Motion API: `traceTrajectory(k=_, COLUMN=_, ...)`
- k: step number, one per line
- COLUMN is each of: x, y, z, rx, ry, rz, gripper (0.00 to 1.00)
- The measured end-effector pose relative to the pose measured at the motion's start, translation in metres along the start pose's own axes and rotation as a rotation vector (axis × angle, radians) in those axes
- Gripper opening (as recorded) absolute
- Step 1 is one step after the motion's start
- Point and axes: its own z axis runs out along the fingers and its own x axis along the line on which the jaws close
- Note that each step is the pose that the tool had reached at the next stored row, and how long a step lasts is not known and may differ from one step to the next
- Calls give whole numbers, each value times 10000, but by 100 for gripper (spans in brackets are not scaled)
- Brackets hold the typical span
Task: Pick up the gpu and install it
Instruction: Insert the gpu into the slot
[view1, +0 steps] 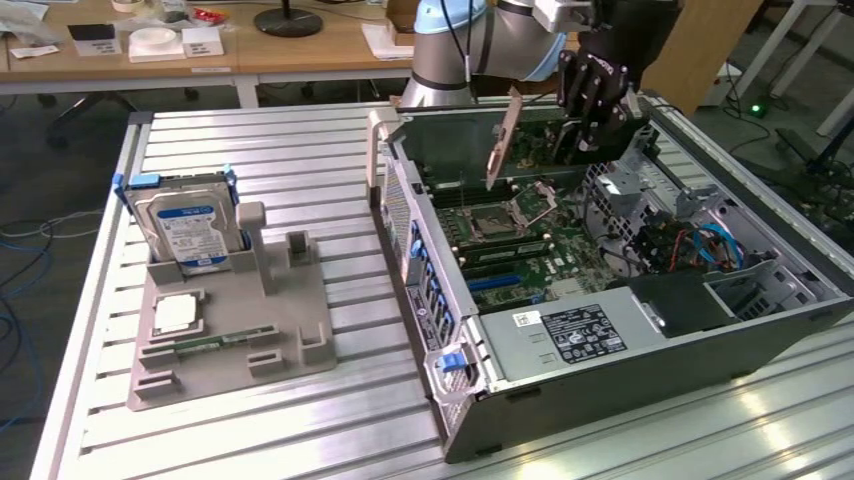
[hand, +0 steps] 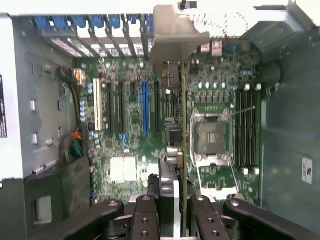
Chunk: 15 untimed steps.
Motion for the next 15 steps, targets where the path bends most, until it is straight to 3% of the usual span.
traceTrajectory(k=2, x=0, y=9, z=19, rx=126, ry=-6, rz=-3, gripper=28)
traceTrajectory(k=3, x=1, y=15, z=35, rx=136, ry=-2, rz=-4, gripper=28)
traceTrajectory(k=7, x=7, y=49, z=106, rx=139, ry=17, rz=34, gripper=28)
traceTrajectory(k=15, x=104, y=117, z=152, rx=140, ry=20, rz=45, gripper=28)
